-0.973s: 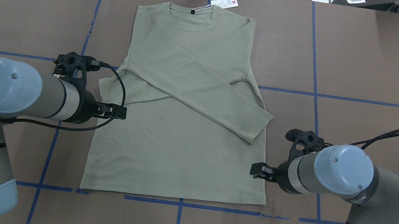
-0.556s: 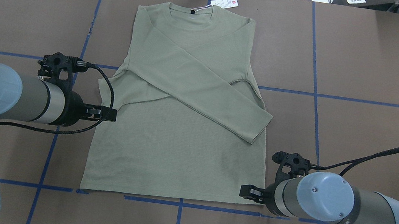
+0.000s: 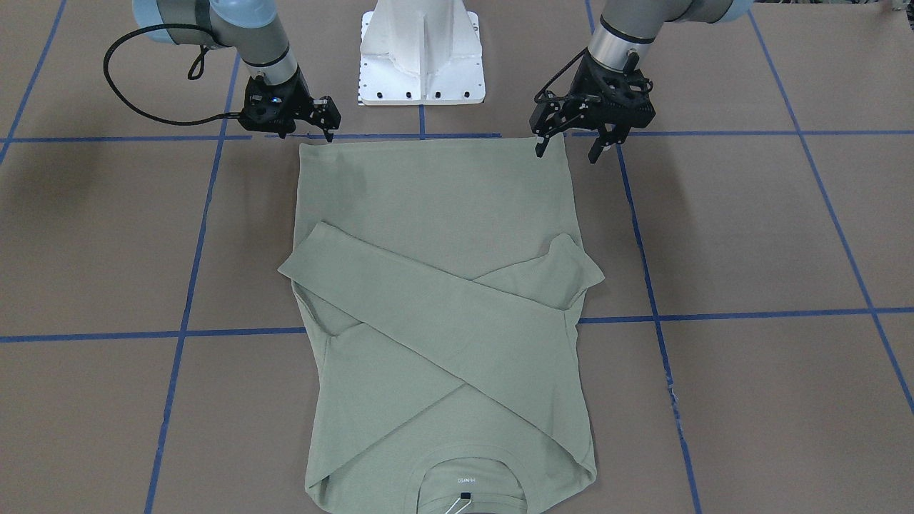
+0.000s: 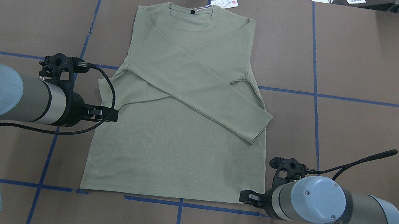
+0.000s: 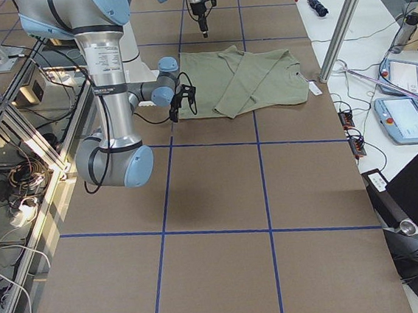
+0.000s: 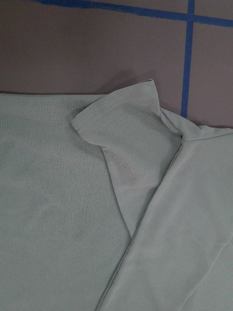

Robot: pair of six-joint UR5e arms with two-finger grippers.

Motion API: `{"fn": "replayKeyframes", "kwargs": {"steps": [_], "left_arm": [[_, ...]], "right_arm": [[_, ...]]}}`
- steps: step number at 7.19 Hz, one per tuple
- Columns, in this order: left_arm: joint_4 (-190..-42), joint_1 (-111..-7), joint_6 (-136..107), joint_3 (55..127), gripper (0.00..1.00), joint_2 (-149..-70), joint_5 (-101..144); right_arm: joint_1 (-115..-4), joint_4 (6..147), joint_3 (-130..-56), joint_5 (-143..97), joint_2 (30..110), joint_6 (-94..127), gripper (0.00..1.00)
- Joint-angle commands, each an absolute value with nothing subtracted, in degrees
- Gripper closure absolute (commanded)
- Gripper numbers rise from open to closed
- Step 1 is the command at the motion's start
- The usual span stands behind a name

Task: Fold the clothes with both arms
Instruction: 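Grasp the hem corners nearest the robot with both grippers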

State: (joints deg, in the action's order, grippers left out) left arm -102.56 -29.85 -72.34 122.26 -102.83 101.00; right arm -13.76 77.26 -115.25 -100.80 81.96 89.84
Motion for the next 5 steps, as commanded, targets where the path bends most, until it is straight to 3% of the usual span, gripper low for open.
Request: {"fn": "replayKeyframes", "kwargs": {"steps": [1,3,4,5], "left_arm": [[-102.6,-29.8,-72.3,122.2,0.0,-103.0,101.0],[-102.7,-29.7,-72.4,121.7,0.0,-103.6,101.0],[-102.6,-29.8,-72.4,121.7,0.0,-103.6,101.0],[-102.7,-29.8,-72.4,121.7,0.0,-103.6,101.0]], "right_arm": [[-14.3,77.2,-114.5,-100.5,82.0,89.6,0.02],[-14.7,77.2,-113.3,-100.5,81.9,89.6,0.02],[-14.8,77.2,-113.1,-100.5,81.9,89.6,0.06],[-14.8,77.1,-113.1,-100.5,81.8,89.6,0.17]]}}
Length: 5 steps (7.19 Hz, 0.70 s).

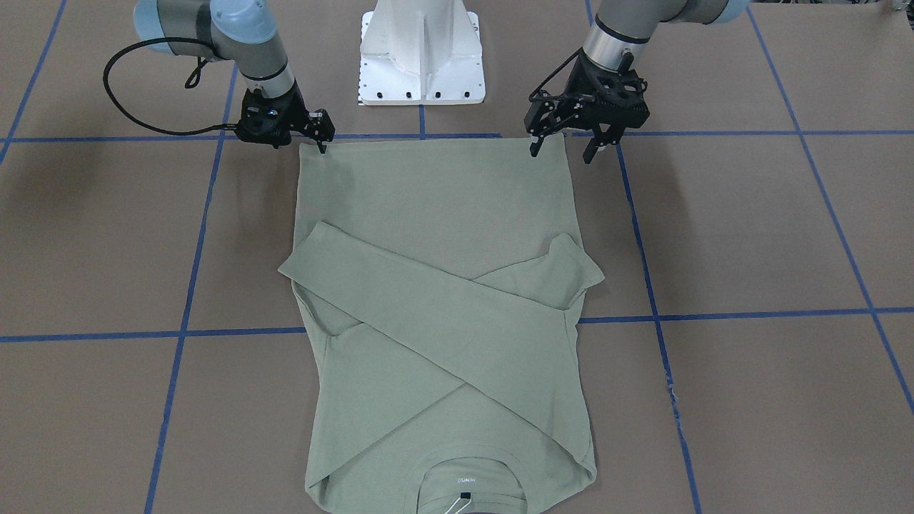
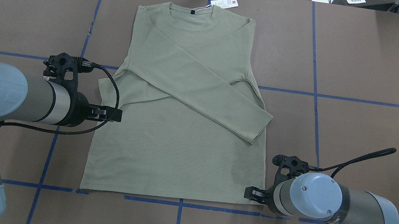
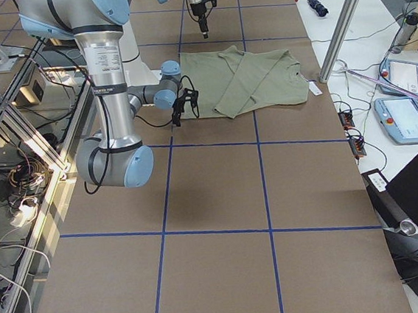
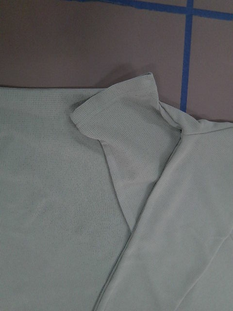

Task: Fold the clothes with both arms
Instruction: 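Grasp the hem corners nearest the robot with both grippers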

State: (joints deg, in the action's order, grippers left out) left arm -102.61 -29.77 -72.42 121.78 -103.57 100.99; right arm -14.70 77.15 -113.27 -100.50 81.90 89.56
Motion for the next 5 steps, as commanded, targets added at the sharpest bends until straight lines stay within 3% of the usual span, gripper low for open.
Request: {"fn": "replayKeyframes", "kwargs": {"steps": [1,3,5], "left_arm": [[-102.6,-29.8,-72.3,121.7,0.0,-103.6,101.0],[-102.7,-29.8,-72.2,121.6,0.0,-103.5,100.9],[-102.6,-29.8,-72.2,121.2,0.0,-103.6,100.9]], "right_arm": [[-14.8,77.0,-113.1,-100.5,81.8,89.6,0.35],[-14.7,77.0,-113.3,-100.9,81.8,89.6,0.69],[-14.9,77.1,-113.2,-101.2,80.1,89.6,0.87]]}}
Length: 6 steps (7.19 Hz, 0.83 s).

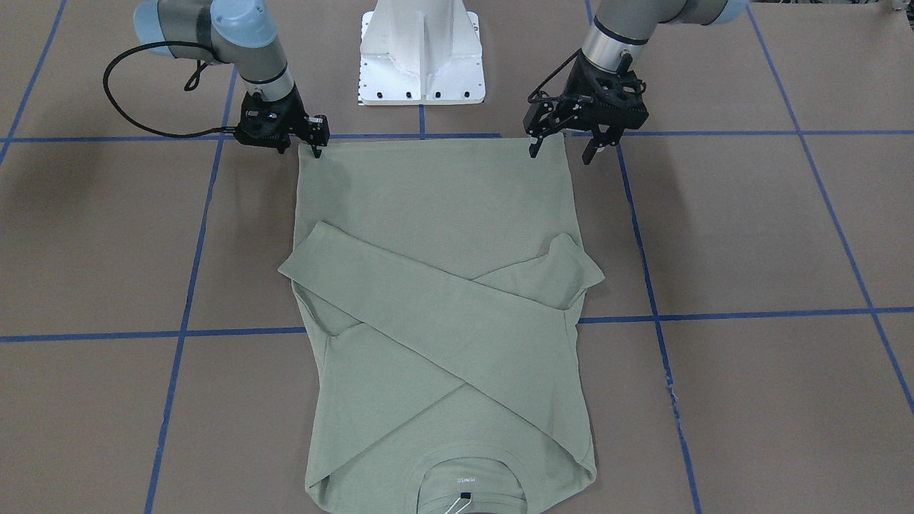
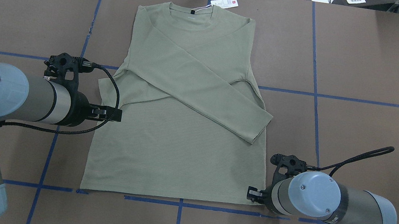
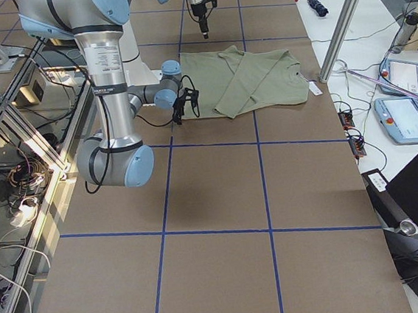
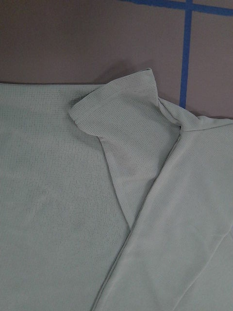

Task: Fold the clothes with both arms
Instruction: 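Grasp the hem corners nearest the robot with both grippers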

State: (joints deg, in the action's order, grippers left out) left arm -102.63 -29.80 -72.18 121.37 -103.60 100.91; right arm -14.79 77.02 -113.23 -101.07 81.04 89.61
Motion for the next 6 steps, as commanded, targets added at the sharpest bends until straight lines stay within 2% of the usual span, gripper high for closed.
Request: {"fn": "replayKeyframes", "kwargs": {"steps": [1,6], "left_arm": [[-102.6,-29.8,-72.2,120.9,0.0,-103.6,100.9],[-106.1,-29.6,-73.2,117.5,0.0,-103.0,100.7]], "right_arm": [[-14.9,77.2,-113.3,-101.3,79.9,89.6,0.98],[-15.6,77.1,-115.5,-100.3,79.7,90.4,1.0]]}}
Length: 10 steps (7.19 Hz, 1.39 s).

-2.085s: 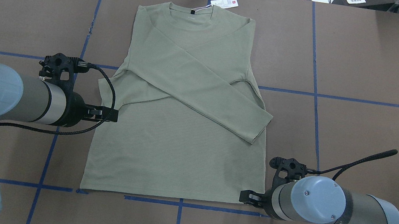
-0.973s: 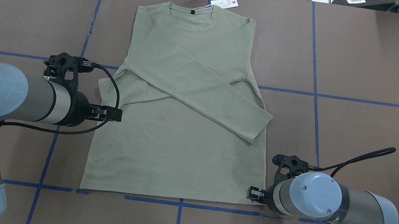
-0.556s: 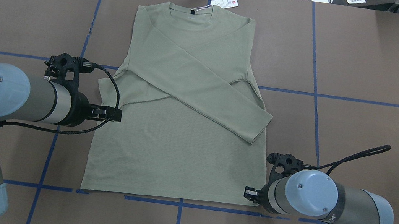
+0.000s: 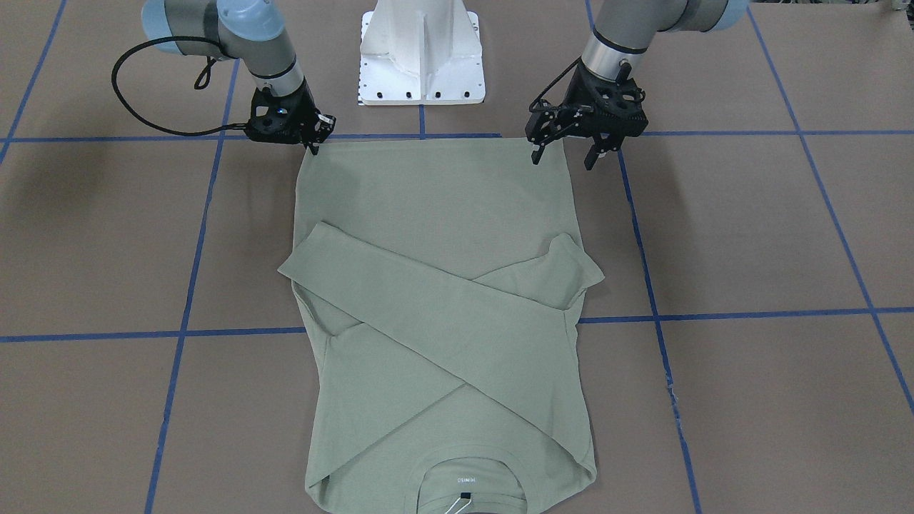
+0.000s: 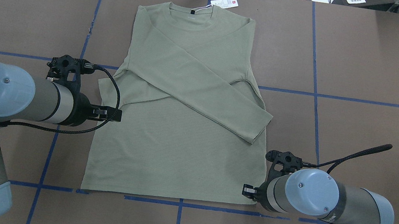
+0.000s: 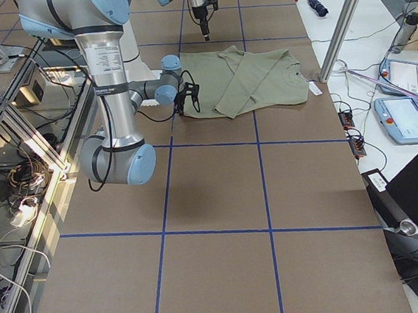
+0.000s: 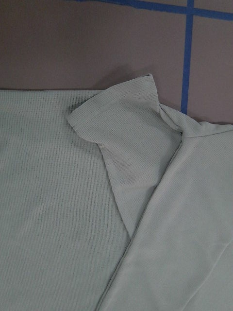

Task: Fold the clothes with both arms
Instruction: 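Grasp the hem corners nearest the robot with both grippers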

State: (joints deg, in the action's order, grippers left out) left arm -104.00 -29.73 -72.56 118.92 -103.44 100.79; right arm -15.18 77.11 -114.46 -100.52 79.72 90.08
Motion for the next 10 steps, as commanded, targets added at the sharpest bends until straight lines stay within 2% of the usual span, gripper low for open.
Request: {"fn": "replayKeyframes", "kwargs": {"steps": [1,5,7,10], "left_arm": [[-106.5,-28.7,-78.5,117.2,0.0,-101.8,100.8],[-107.0,-13.3,-95.3,117.2,0.0,-97.2,94.3],[-106.9,-11.1,-96.4,116.6,0.0,-95.9,94.3],[-106.8,-11.1,-96.3,115.7,0.06,-95.8,94.4]], "right_arm": [[-16.2,77.1,-116.6,-100.4,79.7,90.4,1.0],[-16.8,77.1,-118.8,-100.2,79.7,90.5,1.0],[-17.0,77.1,-118.8,-100.2,79.6,90.5,1.0],[-17.4,77.1,-118.8,-100.3,79.6,90.5,1.0]]}}
